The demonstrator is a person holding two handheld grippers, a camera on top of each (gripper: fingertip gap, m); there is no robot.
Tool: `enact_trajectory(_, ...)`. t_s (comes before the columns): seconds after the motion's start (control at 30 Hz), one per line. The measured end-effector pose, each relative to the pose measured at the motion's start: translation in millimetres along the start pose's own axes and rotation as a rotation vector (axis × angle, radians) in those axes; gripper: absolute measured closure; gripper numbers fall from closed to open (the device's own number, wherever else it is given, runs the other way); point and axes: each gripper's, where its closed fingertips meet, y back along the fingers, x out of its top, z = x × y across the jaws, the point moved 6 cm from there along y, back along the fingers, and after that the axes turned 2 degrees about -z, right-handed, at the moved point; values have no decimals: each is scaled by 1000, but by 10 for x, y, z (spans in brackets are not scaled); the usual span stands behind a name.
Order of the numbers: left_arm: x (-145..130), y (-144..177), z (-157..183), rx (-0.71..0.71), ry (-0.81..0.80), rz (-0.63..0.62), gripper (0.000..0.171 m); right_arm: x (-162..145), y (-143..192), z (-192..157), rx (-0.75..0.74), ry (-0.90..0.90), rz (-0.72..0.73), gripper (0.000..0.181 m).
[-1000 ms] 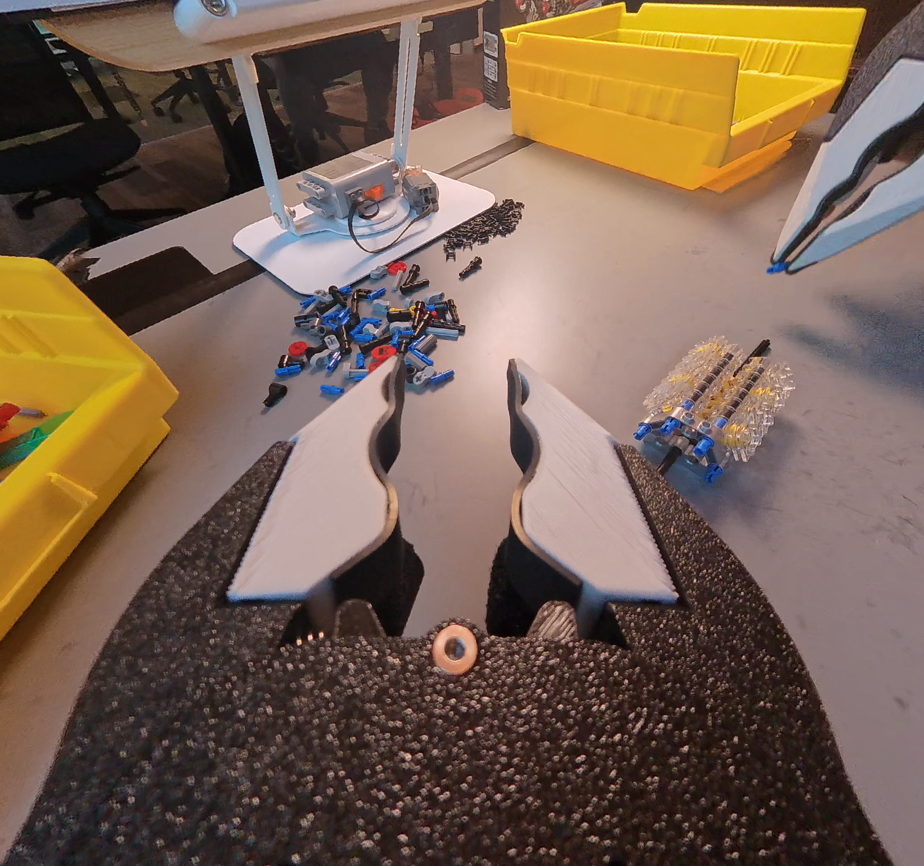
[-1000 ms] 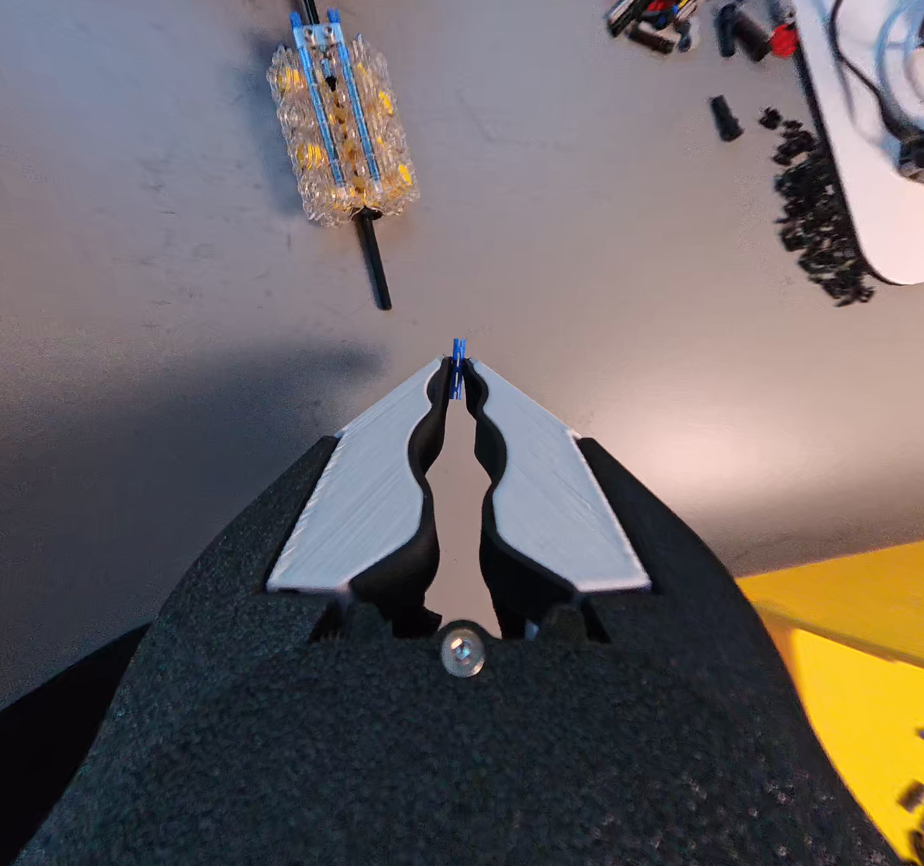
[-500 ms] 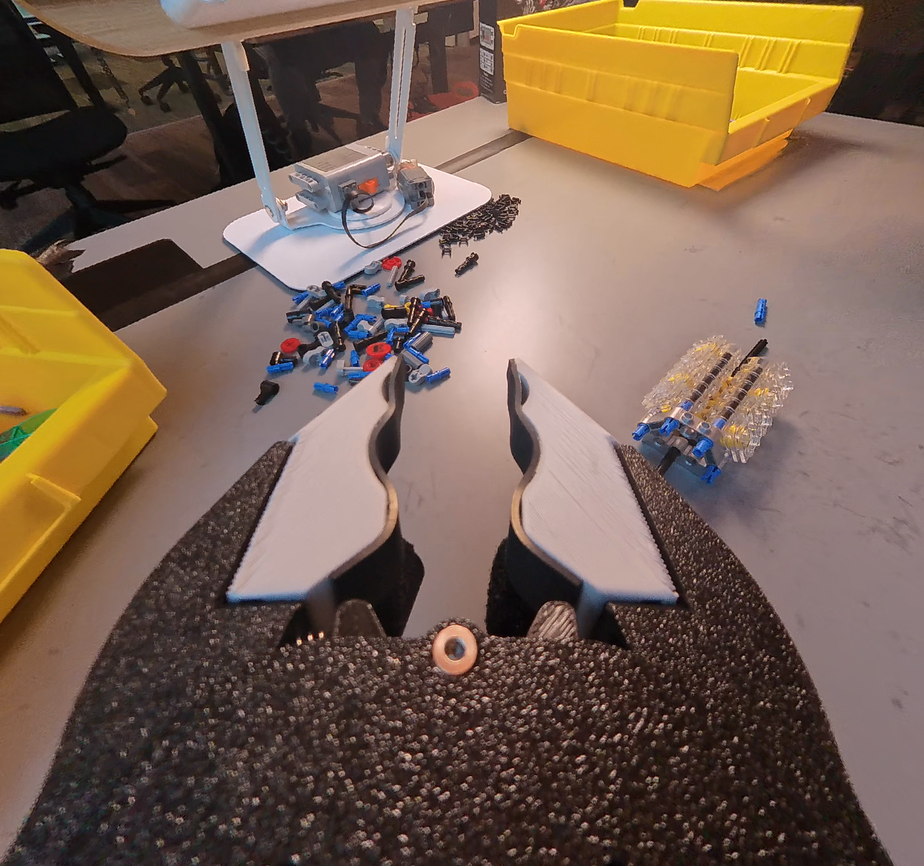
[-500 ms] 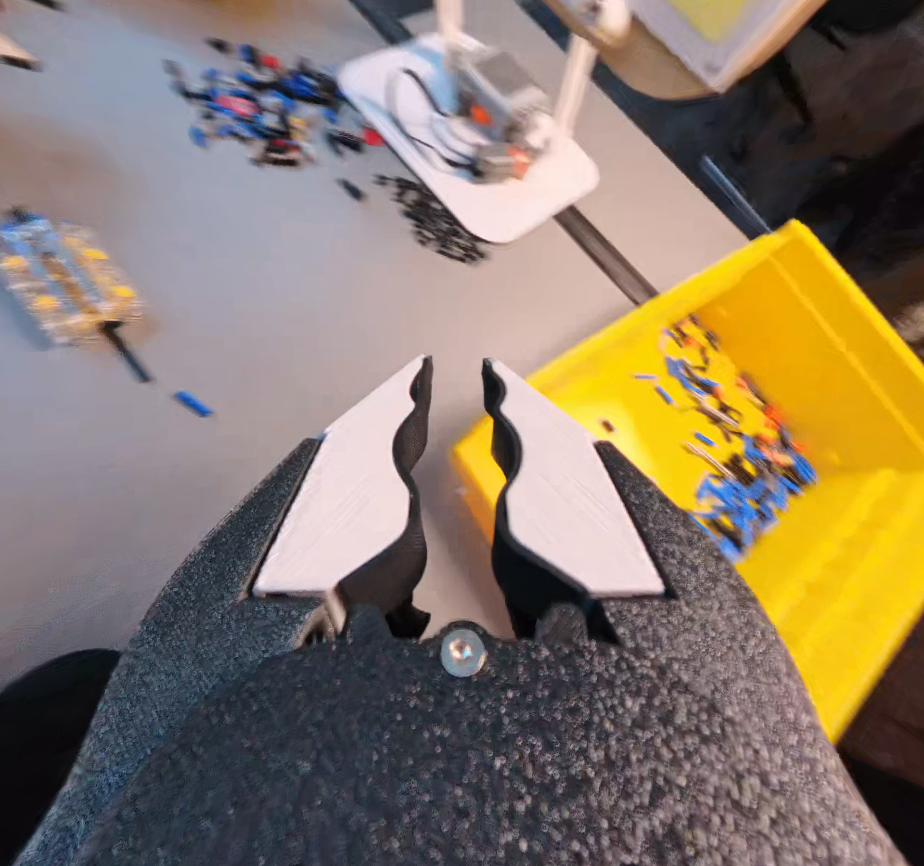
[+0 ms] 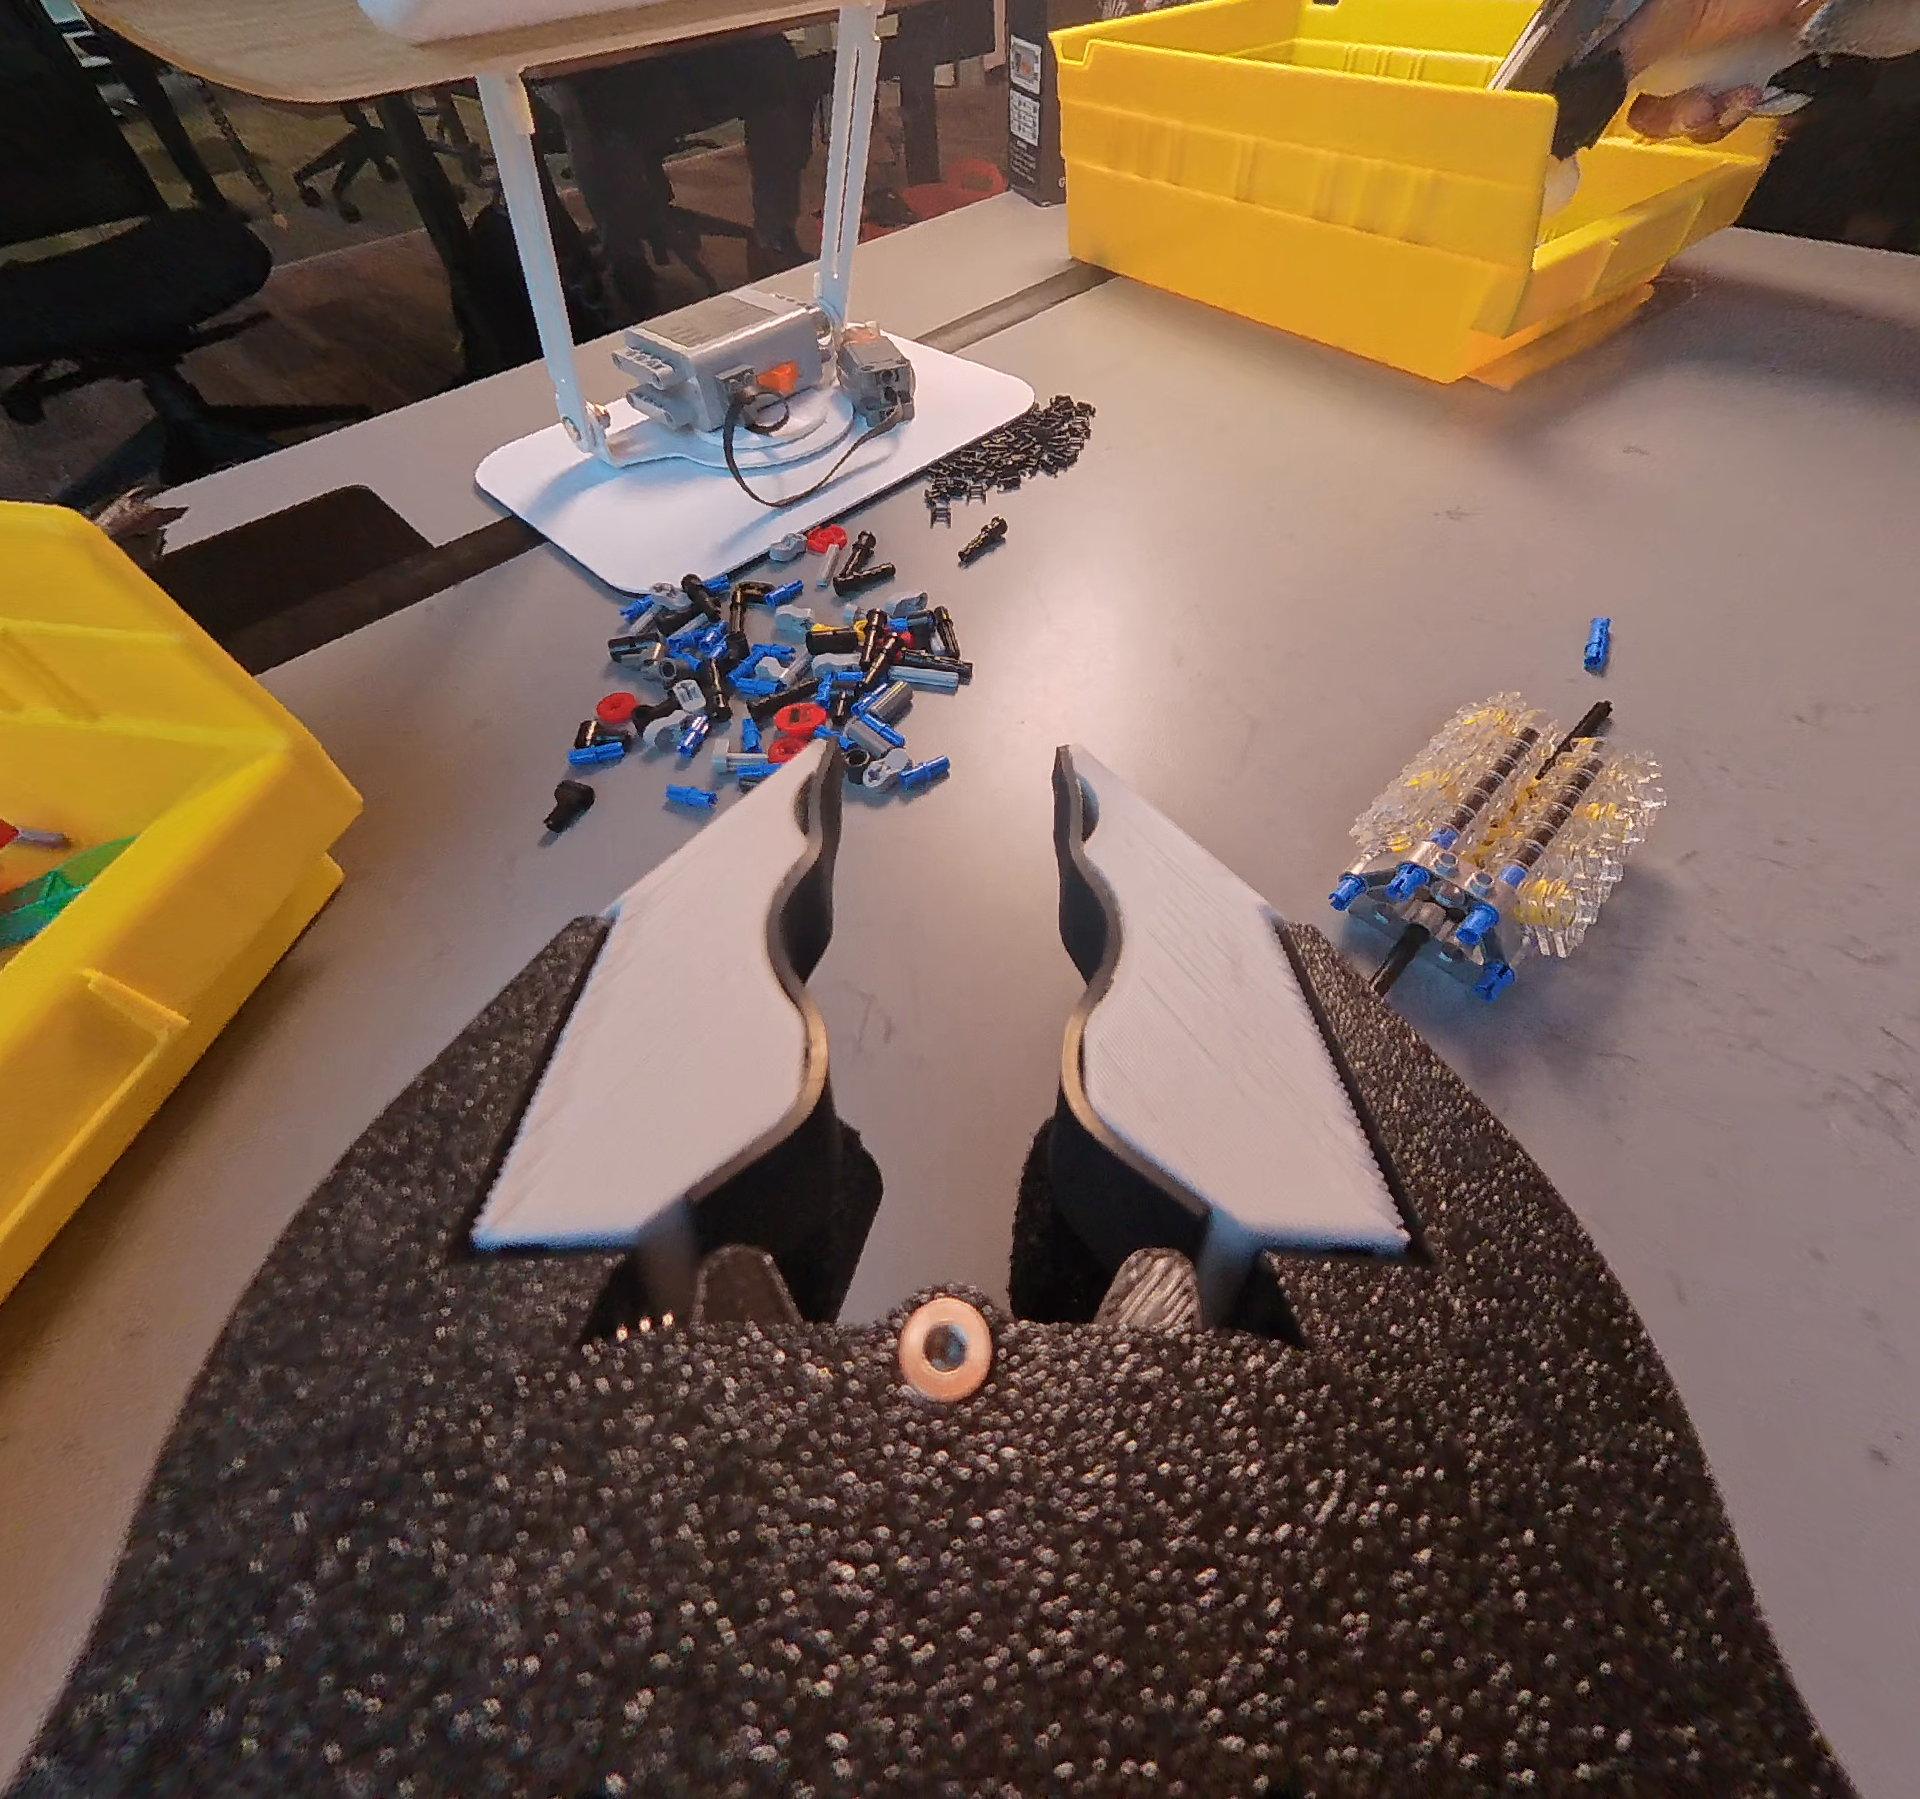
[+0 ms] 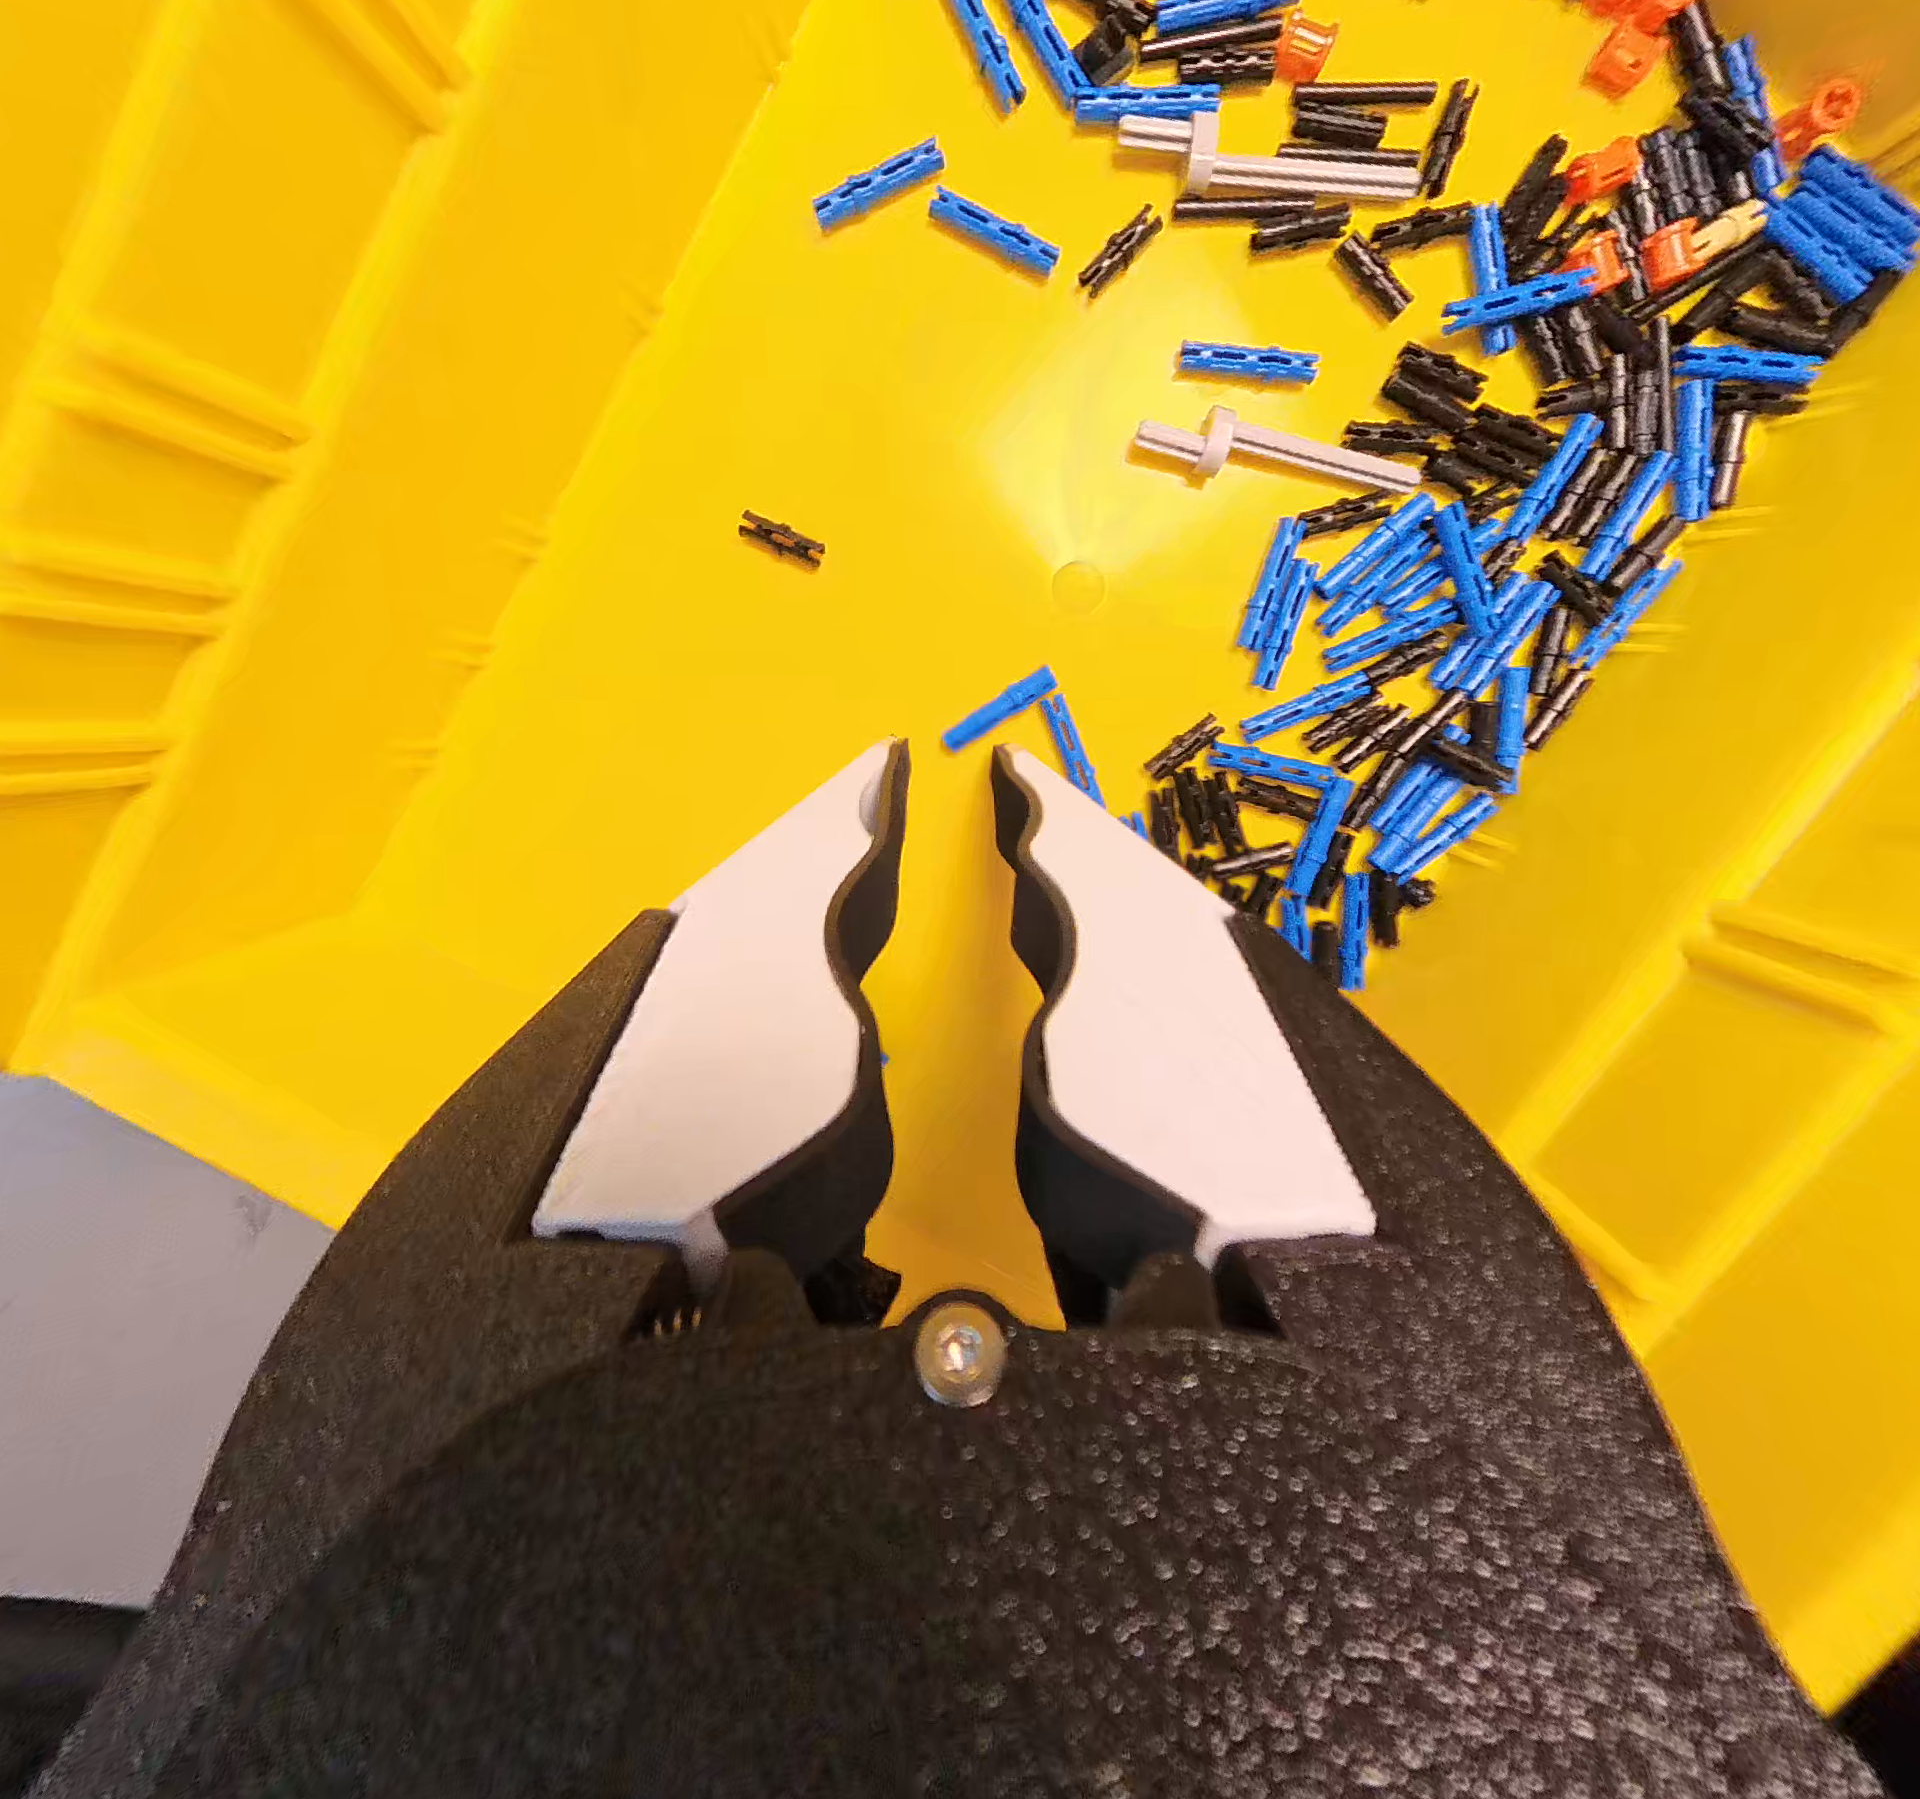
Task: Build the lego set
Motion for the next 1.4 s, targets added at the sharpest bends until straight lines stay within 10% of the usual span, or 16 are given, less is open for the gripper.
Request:
enact_trajectory(0.77,-11,-16,37,-9,-27,-18,132,177,-66,171,47,-165,37,160)
enact_trajectory(1.4,-20,-28,61,-15,-47,-33,132,158,-76,3,20,126,-20,174)
